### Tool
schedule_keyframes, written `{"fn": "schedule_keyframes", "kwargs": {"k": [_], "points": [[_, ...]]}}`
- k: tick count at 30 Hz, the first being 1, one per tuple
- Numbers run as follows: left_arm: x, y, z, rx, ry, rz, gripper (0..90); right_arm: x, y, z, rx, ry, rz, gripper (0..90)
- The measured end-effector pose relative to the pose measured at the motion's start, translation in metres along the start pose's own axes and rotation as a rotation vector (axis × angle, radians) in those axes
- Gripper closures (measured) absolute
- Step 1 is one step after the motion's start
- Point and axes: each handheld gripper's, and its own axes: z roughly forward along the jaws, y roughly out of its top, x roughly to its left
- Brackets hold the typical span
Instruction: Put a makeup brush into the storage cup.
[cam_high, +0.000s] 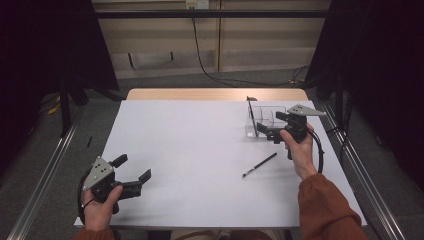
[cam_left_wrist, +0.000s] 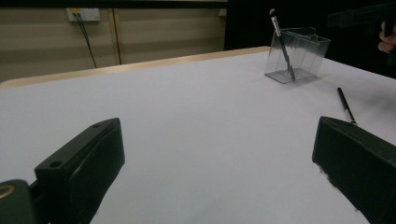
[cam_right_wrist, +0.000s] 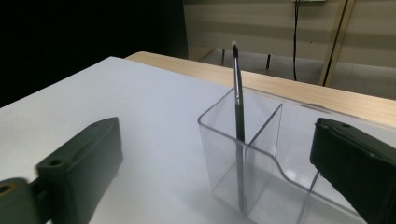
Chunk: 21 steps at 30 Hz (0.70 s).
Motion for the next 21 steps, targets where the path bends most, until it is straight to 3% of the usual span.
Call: {"fn": "schedule_keyframes", "kwargs": {"k": [5,9,13,16,21], "points": [[0.001,-0.001,0.000,0.000,-0.001,-0.005,2.3,0.001,-0.003,-0.010,0.002,-0.012,0.016,0.7],[0.001,-0.001,0.000,0.001,-0.004,-0.010,2.3,0.002,-0.003,-0.021,-0.002,-0.037,-0.001,0.6],[0.001,-0.001,0.000,0.006,-0.005,-0.007,2.3,0.007,-0.010,-0.029,0.002,-0.023,0.026,0.7],[0.002,-0.002,0.000,0.009,-0.004,-0.017,2.3,0.013,-0.017,-0.037,-0.002,-0.065,-0.010,1.7],[0.003,-0.002,-0.002,0.004,-0.002,-0.016,2.3,0.018,-0.025,-0.052,-0.013,-0.047,-0.018,1.4]]}}
